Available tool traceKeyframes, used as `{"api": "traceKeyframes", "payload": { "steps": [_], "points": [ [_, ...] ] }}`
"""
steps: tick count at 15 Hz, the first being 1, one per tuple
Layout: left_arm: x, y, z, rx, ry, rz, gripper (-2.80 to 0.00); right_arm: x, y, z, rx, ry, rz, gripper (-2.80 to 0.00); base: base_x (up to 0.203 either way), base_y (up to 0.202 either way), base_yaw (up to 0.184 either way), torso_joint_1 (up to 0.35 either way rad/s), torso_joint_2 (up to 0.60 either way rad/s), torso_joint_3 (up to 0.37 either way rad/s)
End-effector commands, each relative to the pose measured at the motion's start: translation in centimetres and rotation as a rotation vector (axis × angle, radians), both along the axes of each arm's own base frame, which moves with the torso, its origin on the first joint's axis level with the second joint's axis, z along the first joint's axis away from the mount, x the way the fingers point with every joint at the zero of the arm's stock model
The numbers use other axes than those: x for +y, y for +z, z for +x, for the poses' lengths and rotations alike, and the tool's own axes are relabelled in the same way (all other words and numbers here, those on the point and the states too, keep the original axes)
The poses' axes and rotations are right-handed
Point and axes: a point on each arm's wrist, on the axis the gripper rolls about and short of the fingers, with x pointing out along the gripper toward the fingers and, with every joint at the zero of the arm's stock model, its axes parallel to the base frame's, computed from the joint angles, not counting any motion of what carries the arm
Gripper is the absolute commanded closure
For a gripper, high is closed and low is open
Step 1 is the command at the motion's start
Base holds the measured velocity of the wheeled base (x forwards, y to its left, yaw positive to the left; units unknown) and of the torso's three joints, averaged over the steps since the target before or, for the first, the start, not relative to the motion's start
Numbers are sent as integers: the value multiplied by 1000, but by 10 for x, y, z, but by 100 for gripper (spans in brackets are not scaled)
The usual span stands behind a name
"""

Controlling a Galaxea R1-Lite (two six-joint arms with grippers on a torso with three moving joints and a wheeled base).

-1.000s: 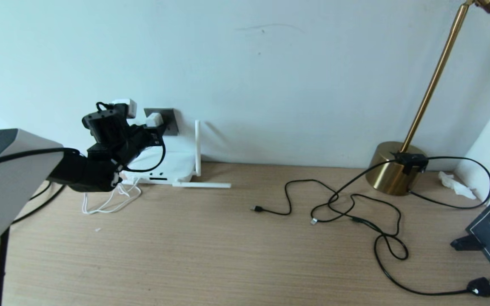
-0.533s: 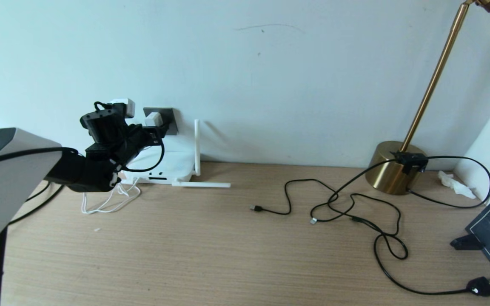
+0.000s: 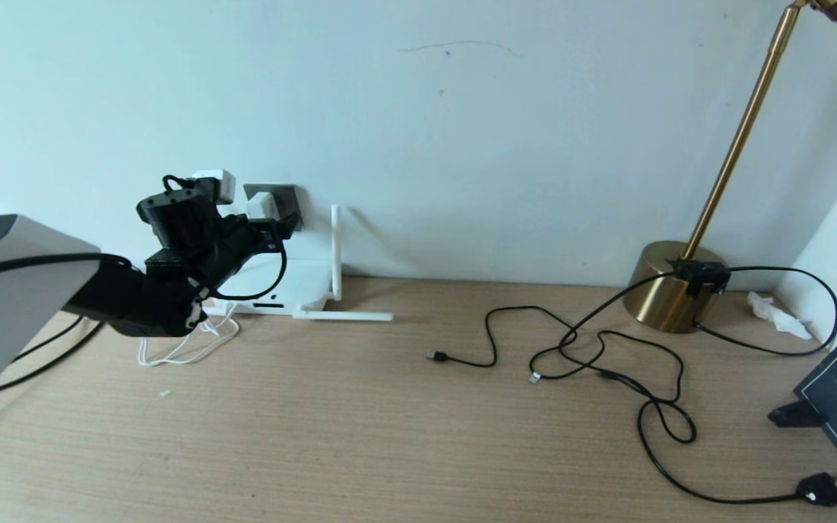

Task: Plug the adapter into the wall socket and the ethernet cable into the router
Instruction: Plug plug into socket

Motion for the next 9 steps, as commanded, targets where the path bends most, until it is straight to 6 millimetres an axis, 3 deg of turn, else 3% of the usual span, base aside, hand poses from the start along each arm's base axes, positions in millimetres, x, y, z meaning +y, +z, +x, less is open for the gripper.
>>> {"api": "traceKeyframes", "payload": {
  "steps": [1, 5, 9],
  "points": [
    [-5, 10, -10, -13, -13, -2, -280, 0, -3, 1, 9, 1, 0, 0, 0, 0, 0, 0, 0, 0],
    [-9, 18, -34, 0, -31, -2, -280, 0, -3, 1, 9, 1, 0, 0, 0, 0, 0, 0, 0, 0],
    [-4, 29, -79, 28, -28, 0, -280, 0, -3, 1, 9, 1, 0, 0, 0, 0, 0, 0, 0, 0]
  ]
}}
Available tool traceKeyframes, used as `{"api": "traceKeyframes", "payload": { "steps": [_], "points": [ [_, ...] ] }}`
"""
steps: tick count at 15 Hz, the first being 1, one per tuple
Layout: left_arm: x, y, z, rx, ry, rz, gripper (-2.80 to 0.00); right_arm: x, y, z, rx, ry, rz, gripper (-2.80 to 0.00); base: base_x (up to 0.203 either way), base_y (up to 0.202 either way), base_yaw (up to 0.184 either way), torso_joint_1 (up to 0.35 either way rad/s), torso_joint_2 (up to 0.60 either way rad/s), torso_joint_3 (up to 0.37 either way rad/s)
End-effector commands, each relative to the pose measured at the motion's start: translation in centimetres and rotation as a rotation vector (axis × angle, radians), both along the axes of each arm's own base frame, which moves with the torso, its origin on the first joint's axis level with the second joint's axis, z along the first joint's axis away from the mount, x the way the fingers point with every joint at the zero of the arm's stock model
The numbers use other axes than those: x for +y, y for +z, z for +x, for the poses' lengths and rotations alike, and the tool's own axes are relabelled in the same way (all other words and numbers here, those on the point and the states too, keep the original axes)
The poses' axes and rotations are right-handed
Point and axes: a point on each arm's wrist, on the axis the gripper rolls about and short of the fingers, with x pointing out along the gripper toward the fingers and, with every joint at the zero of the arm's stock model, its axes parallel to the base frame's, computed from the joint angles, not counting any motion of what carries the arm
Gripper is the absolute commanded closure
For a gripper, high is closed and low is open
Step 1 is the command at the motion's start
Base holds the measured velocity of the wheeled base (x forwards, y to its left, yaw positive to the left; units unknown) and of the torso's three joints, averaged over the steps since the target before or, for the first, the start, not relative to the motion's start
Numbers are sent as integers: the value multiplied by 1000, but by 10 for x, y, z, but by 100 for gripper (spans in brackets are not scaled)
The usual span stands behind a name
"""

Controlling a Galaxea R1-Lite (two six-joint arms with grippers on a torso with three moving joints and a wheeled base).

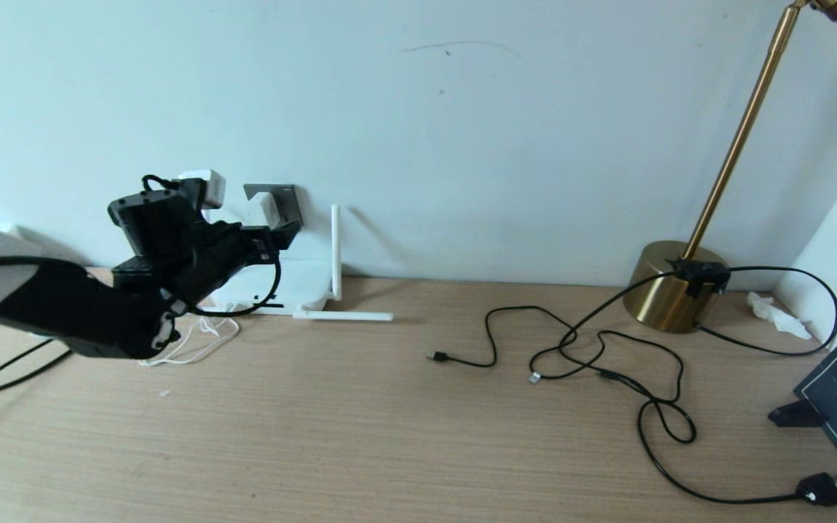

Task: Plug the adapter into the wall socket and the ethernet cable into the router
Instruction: Pick up cable

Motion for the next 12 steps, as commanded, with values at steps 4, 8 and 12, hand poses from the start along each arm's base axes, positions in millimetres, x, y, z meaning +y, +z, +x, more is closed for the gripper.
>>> {"api": "traceKeyframes", "payload": {
  "steps": [4, 8, 12],
  "points": [
    [10, 42, -88, -70, 8, -7, 0, 0, -3, 1, 10, 0, 0, 0, 0, 0, 0, 0, 0, 0],
    [16, 56, -168, -125, 17, -24, 0, 0, -3, 1, 10, 0, 0, 0, 0, 0, 0, 0, 0, 0],
    [24, 16, -248, -58, 80, -26, 0, 0, -3, 1, 10, 0, 0, 0, 0, 0, 0, 0, 0, 0]
  ]
}}
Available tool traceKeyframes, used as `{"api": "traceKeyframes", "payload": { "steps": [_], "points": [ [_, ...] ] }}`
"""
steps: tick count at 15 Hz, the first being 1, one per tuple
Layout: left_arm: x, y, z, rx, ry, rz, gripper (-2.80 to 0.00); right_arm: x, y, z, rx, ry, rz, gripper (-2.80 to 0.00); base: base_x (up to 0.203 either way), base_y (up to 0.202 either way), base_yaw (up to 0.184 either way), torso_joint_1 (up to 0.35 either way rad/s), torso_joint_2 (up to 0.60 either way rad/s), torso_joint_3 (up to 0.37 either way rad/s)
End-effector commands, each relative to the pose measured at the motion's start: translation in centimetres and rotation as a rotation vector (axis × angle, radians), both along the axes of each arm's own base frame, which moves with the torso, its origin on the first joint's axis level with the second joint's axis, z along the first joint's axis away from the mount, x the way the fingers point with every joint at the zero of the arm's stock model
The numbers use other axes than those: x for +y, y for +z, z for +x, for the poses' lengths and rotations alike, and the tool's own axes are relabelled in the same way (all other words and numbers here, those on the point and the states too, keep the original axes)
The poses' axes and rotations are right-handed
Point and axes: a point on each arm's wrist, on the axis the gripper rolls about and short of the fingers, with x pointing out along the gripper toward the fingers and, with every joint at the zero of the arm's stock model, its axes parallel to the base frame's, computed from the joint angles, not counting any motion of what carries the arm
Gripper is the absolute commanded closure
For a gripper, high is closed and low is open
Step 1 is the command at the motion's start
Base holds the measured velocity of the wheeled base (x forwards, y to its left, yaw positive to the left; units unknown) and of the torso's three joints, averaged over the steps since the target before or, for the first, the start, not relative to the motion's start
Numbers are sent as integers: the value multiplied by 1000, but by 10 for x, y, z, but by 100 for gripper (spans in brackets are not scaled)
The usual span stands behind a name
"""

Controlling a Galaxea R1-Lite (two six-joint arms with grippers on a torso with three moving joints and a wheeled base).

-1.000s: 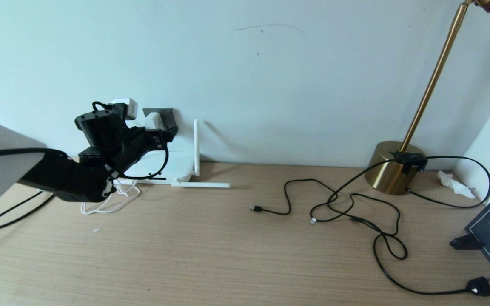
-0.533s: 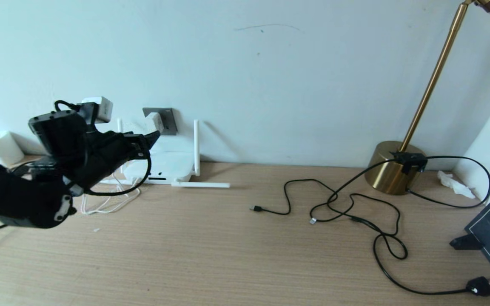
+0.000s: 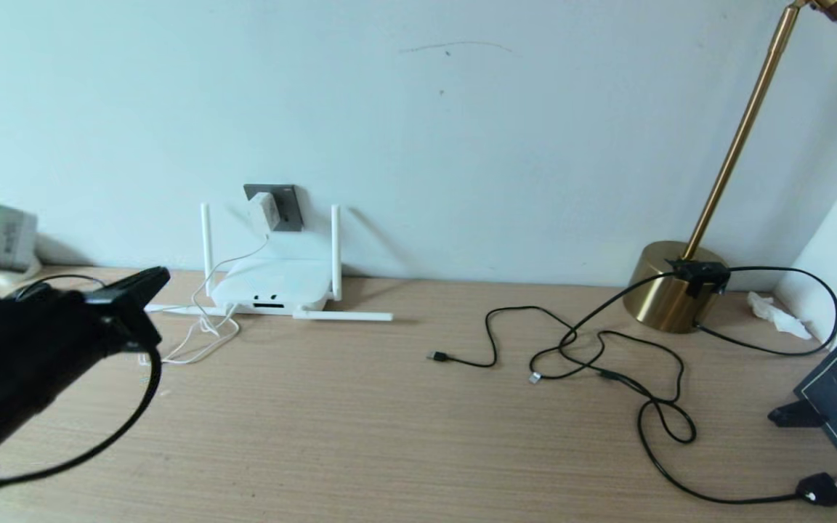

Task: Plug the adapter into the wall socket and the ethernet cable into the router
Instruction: Pick up cable

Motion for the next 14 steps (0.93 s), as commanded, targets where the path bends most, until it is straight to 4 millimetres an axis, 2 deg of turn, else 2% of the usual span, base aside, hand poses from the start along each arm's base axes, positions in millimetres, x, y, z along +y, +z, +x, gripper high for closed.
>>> {"api": "traceKeyframes", "payload": {
  "steps": [1, 5, 7, 10, 11, 14],
  "points": [
    [5, -11, -58, -48, 44, -7, 0, 0, -3, 1, 10, 0, 0, 0, 0, 0, 0, 0, 0, 0],
    [13, -20, -114, -46, 194, 18, 0, 0, -3, 1, 10, 0, 0, 0, 0, 0, 0, 0, 0, 0],
    [18, -25, -141, 102, 333, 67, 0, 0, -3, 1, 10, 0, 0, 0, 0, 0, 0, 0, 0, 0],
    [23, -33, -192, 338, 576, 104, 0, 0, -3, 1, 10, 0, 0, 0, 0, 0, 0, 0, 0, 0],
    [23, -36, -201, 377, 681, 78, 0, 0, -3, 1, 8, 0, 0, 0, 0, 0, 0, 0, 0, 0],
    [24, -42, -194, 468, 862, 2, 0, 0, -3, 1, 10, 0, 0, 0, 0, 0, 0, 0, 0, 0]
  ]
}}
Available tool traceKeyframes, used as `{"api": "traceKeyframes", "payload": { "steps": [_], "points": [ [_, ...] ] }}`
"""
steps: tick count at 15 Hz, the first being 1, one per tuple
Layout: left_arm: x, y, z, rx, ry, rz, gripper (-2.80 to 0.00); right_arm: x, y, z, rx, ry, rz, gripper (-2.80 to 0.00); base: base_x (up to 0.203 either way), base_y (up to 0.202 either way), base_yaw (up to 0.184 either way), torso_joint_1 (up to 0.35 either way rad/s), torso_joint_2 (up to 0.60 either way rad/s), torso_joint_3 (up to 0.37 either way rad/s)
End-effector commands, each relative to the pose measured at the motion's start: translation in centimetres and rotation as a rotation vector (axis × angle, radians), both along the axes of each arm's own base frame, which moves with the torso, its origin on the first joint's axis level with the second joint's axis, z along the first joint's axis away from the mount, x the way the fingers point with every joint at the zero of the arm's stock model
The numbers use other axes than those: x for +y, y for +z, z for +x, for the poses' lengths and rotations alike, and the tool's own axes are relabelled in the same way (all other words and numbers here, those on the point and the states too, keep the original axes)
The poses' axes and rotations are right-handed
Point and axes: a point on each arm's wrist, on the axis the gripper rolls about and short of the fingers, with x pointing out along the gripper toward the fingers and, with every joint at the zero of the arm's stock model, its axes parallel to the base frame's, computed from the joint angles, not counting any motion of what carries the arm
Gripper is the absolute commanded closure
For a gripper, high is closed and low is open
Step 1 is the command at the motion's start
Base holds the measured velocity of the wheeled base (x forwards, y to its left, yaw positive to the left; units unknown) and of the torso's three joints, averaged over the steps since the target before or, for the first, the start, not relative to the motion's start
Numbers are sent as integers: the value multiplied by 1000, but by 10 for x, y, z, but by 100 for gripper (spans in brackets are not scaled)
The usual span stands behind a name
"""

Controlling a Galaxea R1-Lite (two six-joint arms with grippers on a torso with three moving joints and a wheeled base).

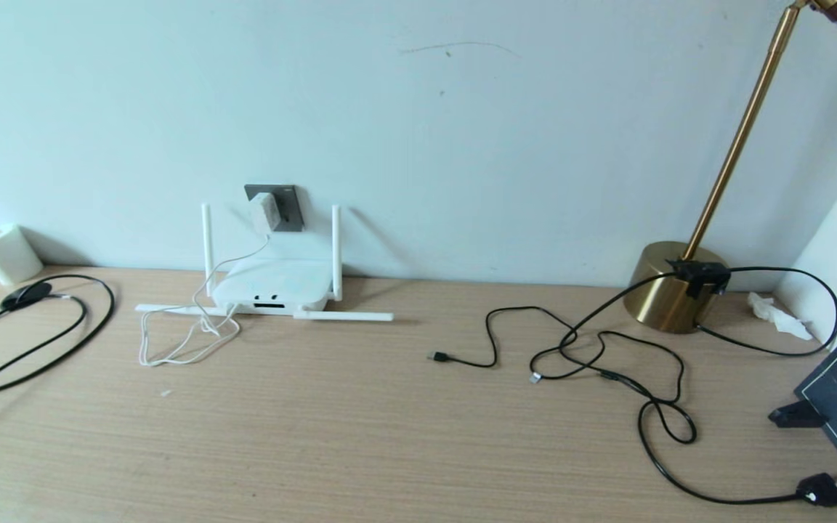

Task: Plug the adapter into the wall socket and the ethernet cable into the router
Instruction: Pick up cable

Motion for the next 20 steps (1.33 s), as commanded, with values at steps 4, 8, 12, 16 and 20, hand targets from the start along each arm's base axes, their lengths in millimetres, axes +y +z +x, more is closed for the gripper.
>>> {"api": "traceKeyframes", "payload": {
  "steps": [4, 8, 12, 16, 20],
  "points": [
    [9, -17, 18, 134, 253, -94, 0, 0, -3, 1, 10, 0, 0, 0, 0, 0, 0, 0, 0, 0],
    [16, -37, 33, 81, 414, -359, 0, 0, -3, 1, 10, 0, 0, 0, 0, 0, 0, 0, 0, 0],
    [14, -39, 42, -26, 263, -641, 0, 0, -3, 1, 10, 0, 0, 0, 0, 0, 0, 0, 0, 0],
    [24, -41, 62, -74, 284, -683, -280, 0, -3, 1, 10, 0, 0, 0, 0, 0, 0, 0, 0, 0],
    [34, -40, 74, -96, 333, -686, -280, 0, -3, 1, 10, 0, 0, 0, 0, 0, 0, 0, 0, 0]
  ]
}}
